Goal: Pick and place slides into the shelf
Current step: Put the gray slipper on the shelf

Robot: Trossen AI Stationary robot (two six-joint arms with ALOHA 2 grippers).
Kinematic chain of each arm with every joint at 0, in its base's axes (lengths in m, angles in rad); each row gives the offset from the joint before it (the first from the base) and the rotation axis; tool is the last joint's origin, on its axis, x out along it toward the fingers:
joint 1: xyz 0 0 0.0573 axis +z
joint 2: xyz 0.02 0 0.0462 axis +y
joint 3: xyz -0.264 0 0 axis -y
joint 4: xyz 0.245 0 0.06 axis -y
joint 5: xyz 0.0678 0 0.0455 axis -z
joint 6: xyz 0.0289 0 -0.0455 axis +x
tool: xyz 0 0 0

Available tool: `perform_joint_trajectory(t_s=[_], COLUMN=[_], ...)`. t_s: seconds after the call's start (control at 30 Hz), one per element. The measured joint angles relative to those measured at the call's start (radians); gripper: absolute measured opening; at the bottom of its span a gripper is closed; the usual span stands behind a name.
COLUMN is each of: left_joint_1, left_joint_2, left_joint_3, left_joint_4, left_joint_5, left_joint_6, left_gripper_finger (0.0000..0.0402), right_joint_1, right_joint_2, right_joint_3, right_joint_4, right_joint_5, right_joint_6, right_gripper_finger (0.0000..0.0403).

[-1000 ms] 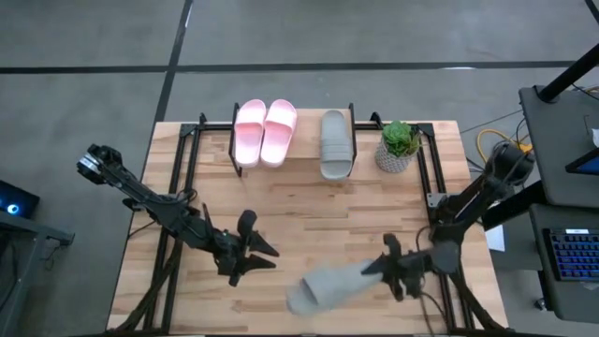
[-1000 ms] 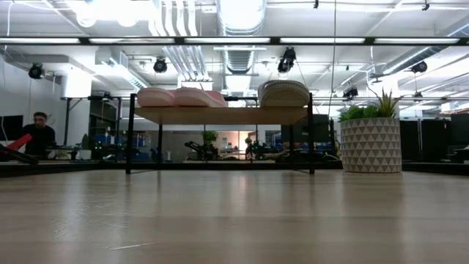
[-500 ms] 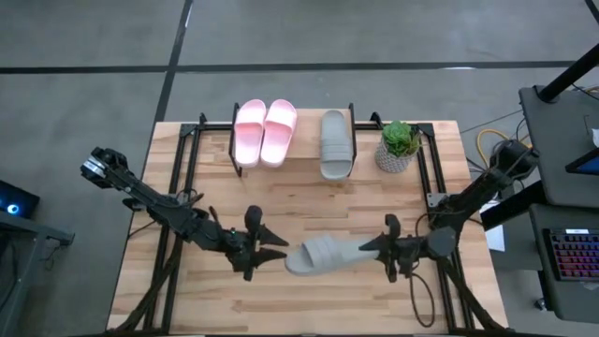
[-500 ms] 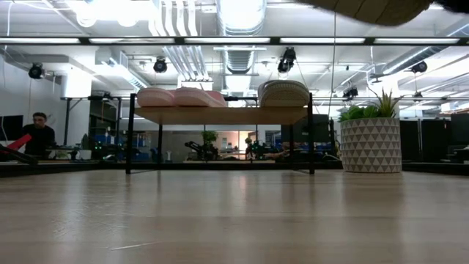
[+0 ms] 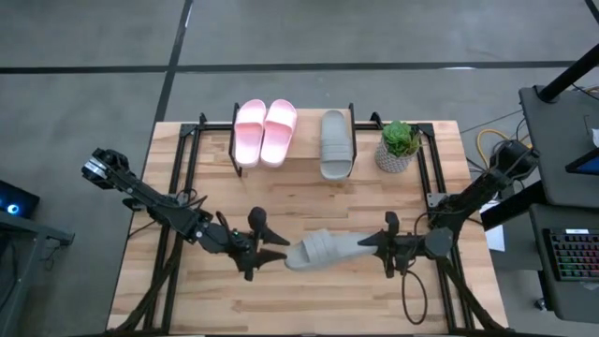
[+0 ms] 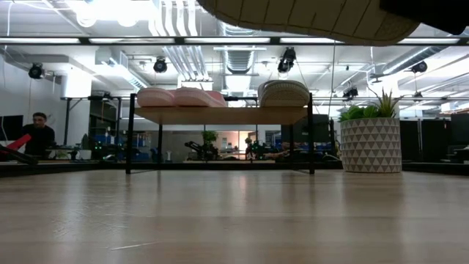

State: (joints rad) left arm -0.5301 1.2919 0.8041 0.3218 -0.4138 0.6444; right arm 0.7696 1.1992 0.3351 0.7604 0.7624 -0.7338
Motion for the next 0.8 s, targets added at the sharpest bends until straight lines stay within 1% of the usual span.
perform_joint_trajectory(t_s=[0.17,0.27,0.37,0.47,0.53,0.7,0.8], left_joint_1=[0.0,0.0,-0.001,-0.003,-0.003,-0.003,0.001], left_joint_2=[0.0,-0.002,-0.008,-0.013,-0.016,-0.017,-0.007], left_joint_3=[0.0,0.003,-0.003,-0.002,-0.001,0.0,0.005], left_joint_4=[-0.01,-0.034,-0.048,-0.103,-0.137,-0.107,-0.062], left_joint_5=[-0.009,-0.014,-0.014,-0.025,-0.025,-0.045,-0.049], left_joint_6=[-0.027,-0.068,-0.09,-0.12,-0.141,-0.142,-0.142], left_gripper_finger=[0.0217,0.0241,0.0248,0.0249,0.0249,0.0249,0.0249], right_joint_1=[0.0,0.003,0.005,0.007,0.008,0.009,0.009], right_joint_2=[-0.001,-0.003,-0.009,-0.015,-0.019,-0.025,-0.028], right_joint_3=[0.0,0.0,0.0,0.0,0.001,0.001,0.001], right_joint_4=[-0.003,-0.011,-0.031,-0.03,-0.032,-0.046,-0.045], right_joint_5=[0.02,0.054,0.064,0.091,0.089,0.08,0.072], right_joint_6=[-0.002,-0.004,-0.003,0.0,0.0,0.019,0.019], right_gripper_finger=[0.0041,0.0041,0.0041,0.0041,0.0041,0.0041,0.0041])
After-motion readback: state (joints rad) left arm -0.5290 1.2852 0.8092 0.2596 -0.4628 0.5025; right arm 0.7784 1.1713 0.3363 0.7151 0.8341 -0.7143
